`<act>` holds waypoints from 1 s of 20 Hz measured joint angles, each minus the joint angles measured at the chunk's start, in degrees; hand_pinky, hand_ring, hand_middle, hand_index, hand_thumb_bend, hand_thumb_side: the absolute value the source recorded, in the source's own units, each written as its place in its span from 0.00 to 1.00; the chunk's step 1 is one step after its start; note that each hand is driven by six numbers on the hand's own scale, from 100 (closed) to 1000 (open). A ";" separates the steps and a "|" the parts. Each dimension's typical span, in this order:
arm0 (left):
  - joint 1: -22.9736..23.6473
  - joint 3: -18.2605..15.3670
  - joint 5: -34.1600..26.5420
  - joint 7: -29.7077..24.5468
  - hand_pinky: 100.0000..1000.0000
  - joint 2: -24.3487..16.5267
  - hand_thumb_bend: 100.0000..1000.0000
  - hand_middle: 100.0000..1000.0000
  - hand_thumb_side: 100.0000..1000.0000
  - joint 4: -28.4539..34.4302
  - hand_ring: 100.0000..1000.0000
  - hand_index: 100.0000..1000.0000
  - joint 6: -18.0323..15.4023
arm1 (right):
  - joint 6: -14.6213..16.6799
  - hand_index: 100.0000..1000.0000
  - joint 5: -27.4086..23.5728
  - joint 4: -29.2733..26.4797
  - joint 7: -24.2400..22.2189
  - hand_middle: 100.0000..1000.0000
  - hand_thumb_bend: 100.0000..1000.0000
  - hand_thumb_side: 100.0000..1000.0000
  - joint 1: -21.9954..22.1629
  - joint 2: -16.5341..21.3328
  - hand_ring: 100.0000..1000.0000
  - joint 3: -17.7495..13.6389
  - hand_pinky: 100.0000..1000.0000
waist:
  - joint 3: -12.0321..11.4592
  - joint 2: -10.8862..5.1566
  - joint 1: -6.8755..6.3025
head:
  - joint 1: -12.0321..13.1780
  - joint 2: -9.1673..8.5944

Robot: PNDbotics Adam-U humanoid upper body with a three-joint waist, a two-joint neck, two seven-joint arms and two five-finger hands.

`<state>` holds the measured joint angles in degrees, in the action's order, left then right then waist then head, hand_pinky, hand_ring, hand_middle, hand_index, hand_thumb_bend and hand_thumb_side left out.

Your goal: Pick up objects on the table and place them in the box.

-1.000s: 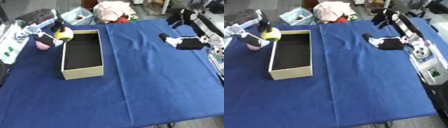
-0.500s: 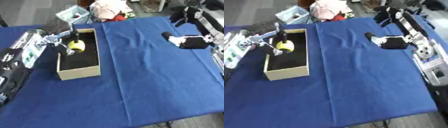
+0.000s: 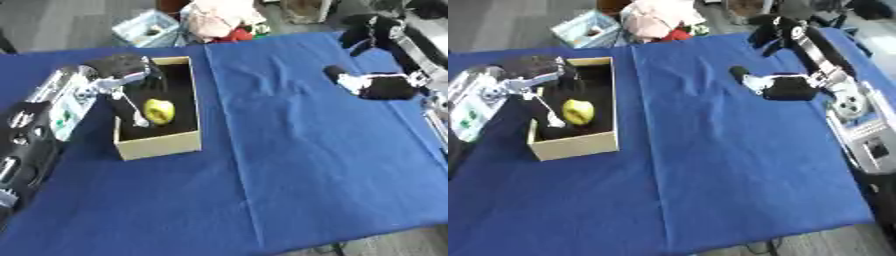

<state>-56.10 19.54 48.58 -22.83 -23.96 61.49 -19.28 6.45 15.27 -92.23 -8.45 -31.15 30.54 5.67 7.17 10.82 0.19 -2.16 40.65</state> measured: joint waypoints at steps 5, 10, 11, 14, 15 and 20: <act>-0.99 -1.50 -3.06 0.36 0.57 -4.62 0.61 0.49 0.11 6.19 0.48 0.67 2.65 | -0.13 0.86 0.00 0.02 0.16 0.62 0.36 0.22 0.49 0.01 0.66 -0.03 0.58 | -0.93 -0.11 -0.03 | -0.18 -0.02; -1.16 -4.09 -1.45 1.90 0.58 -8.81 0.58 0.49 0.08 6.36 0.49 0.67 5.73 | -0.12 0.86 0.00 0.03 0.17 0.62 0.36 0.22 0.53 0.02 0.66 -0.02 0.58 | -1.04 -0.21 -0.08 | -0.81 -0.44; -1.16 -4.65 -0.37 2.33 0.58 -9.27 0.58 0.49 0.07 5.37 0.49 0.67 6.18 | -0.12 0.86 0.00 0.03 0.16 0.62 0.37 0.22 0.53 0.02 0.66 -0.02 0.58 | -1.02 -0.21 -0.07 | -0.88 -0.45; -1.15 -6.20 3.16 3.64 0.58 -9.82 0.56 0.49 0.05 1.43 0.49 0.67 7.02 | -0.12 0.86 -0.01 0.04 0.13 0.62 0.37 0.22 0.53 0.03 0.66 -0.01 0.58 | -0.79 -0.21 -0.01 | -1.00 -0.46; -1.13 -6.74 4.24 4.12 0.58 -9.82 0.56 0.49 0.05 0.00 0.49 0.67 7.20 | -0.11 0.86 -0.03 0.04 0.12 0.62 0.37 0.22 0.52 0.03 0.66 0.00 0.58 | -0.75 -0.20 0.03 | -1.00 -0.47; -0.85 -9.02 8.50 6.04 0.58 -9.82 0.57 0.49 0.03 -6.67 0.48 0.66 7.77 | -0.12 0.86 -0.25 0.05 0.11 0.61 0.37 0.22 0.52 0.04 0.66 0.00 0.58 | -0.37 0.01 0.22 | -0.34 -0.49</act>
<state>-56.95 10.51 57.08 -16.79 -33.78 54.82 -11.51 6.33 15.03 -92.18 -8.34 -30.63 30.58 5.67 6.81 10.83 0.41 -2.50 40.16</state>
